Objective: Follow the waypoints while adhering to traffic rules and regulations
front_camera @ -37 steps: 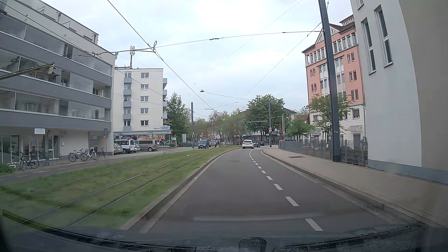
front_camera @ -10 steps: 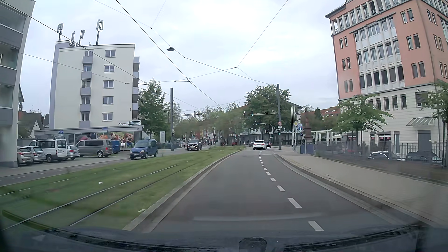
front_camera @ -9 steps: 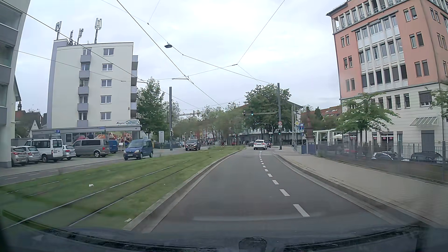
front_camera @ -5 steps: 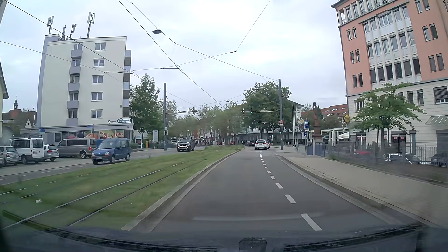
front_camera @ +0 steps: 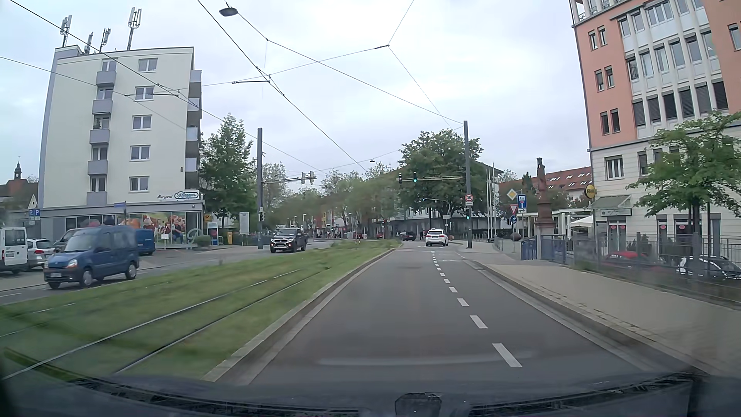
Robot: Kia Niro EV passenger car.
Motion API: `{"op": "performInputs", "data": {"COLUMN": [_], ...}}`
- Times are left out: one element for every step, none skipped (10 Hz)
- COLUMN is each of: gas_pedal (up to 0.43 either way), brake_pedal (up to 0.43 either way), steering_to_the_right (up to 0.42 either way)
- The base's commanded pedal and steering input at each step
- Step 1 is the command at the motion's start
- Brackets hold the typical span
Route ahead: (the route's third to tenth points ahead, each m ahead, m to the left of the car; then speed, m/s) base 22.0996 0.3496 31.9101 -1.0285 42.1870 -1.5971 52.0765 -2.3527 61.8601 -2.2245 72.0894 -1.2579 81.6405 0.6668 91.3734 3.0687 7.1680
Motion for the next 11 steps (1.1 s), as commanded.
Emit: {"op": "performInputs", "data": {"gas_pedal": [0.087, 0.087, 0.087, 0.087, 0.087, 0.087, 0.087, 0.087, 0.079, 0.079, 0.079], "brake_pedal": [0.0, 0.0, 0.0, 0.0, 0.0, 0.0, 0.0, 0.0, 0.0, 0.0, 0.0], "steering_to_the_right": [0.009, 0.009, 0.009, 0.009, 0.009, 0.01, 0.011, 0.011, 0.012, 0.013, 0.014]}}
